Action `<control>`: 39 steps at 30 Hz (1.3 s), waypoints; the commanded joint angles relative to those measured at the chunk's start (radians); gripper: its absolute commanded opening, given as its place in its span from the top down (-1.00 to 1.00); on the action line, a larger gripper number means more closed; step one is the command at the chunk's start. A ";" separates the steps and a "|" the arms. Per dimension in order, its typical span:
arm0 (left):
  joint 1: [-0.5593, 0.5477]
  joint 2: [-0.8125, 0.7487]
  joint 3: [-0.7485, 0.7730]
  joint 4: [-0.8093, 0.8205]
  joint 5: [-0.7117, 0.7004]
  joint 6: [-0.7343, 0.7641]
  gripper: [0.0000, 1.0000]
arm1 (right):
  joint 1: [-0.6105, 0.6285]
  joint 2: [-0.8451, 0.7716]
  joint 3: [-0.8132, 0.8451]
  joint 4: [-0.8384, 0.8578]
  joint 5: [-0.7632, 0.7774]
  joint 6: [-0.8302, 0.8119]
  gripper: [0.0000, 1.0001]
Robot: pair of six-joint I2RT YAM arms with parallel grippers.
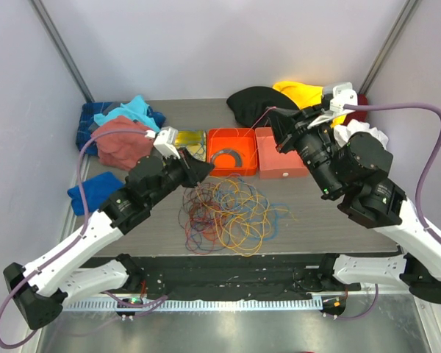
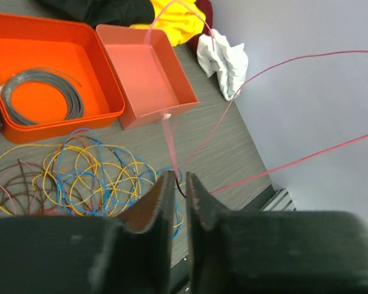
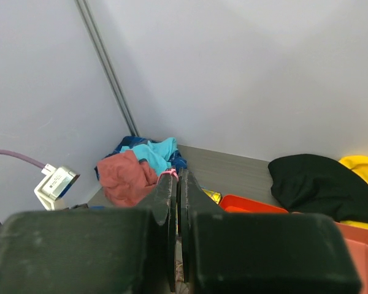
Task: Untangle the cables
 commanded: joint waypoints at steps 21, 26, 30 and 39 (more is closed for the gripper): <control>0.005 -0.019 -0.256 0.031 0.042 -0.098 -0.63 | -0.196 0.175 0.076 0.130 0.189 -0.110 0.99; 0.006 -0.110 -0.362 0.028 0.023 -0.143 -0.61 | -0.366 0.273 0.165 0.028 0.114 -0.043 0.99; 0.005 -0.160 -0.397 0.008 0.017 -0.152 -0.61 | -0.460 0.340 0.195 0.016 0.051 0.017 0.99; 0.005 -0.159 -0.416 -0.017 0.016 -0.152 -0.61 | -0.539 0.417 0.209 0.010 0.018 0.065 0.99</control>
